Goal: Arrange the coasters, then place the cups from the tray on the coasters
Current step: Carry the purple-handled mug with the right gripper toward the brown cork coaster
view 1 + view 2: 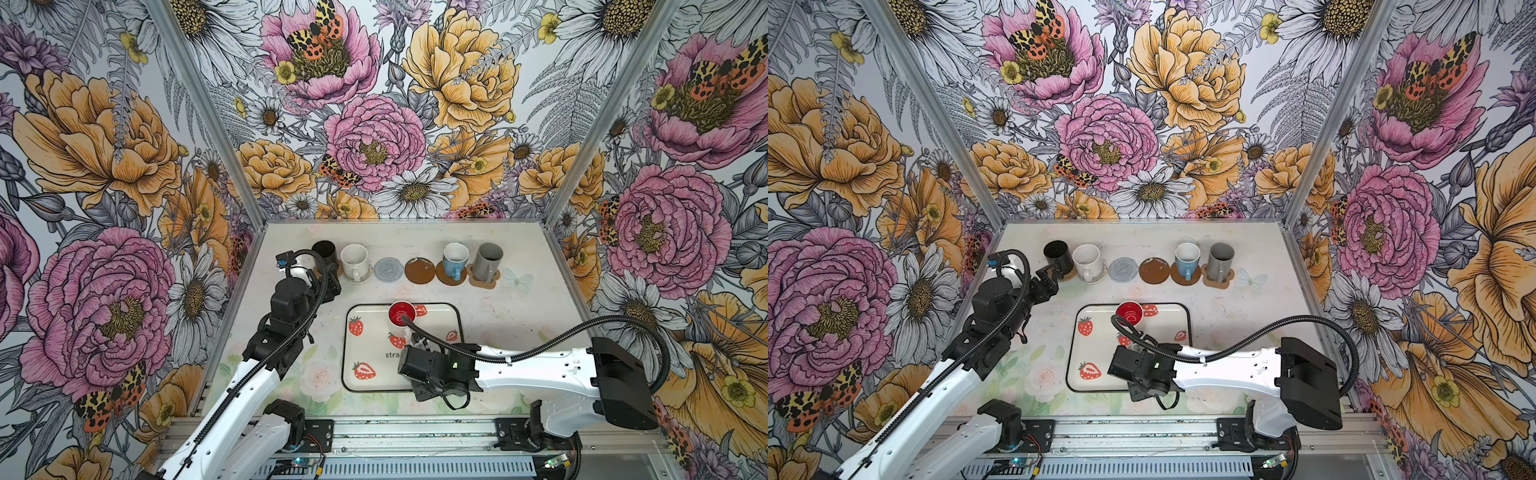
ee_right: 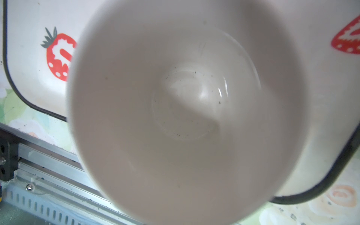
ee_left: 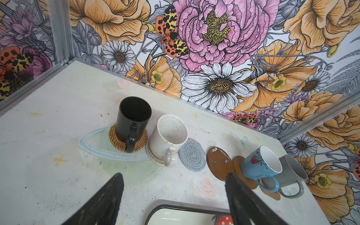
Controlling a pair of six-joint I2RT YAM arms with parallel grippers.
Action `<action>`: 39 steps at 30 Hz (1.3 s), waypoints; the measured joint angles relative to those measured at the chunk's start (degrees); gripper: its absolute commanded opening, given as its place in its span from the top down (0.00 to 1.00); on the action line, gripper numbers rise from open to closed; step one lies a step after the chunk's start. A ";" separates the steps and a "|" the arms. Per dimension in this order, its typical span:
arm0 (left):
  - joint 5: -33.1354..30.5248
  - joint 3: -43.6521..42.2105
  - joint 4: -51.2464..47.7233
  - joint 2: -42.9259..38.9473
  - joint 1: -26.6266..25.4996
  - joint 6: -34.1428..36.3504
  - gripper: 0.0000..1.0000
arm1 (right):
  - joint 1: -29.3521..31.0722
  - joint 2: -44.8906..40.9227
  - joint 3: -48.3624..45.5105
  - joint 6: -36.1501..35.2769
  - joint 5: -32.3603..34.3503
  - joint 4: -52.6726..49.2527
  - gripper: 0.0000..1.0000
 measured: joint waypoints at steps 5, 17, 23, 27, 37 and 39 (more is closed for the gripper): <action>0.00 0.00 0.00 0.00 0.04 0.00 0.17 | -0.87 -2.56 -0.94 -0.15 0.39 -0.76 1.00; 0.66 0.00 0.02 0.59 0.61 0.02 0.16 | -3.26 -6.08 -1.36 -1.55 1.31 -3.56 1.00; 1.84 0.00 0.02 2.21 0.74 0.02 0.16 | -5.44 -7.45 -1.36 -3.23 1.84 -5.35 1.00; 2.56 0.00 0.02 3.37 0.81 0.02 0.16 | -7.17 -7.74 -1.29 -4.72 2.16 -6.25 1.00; 2.86 0.02 0.04 5.84 1.31 0.04 0.17 | -12.31 -7.74 0.90 -9.55 2.86 -7.65 1.00; 2.86 0.02 0.04 6.19 1.46 0.07 0.17 | -13.35 -7.72 1.66 -10.58 3.04 -7.74 1.00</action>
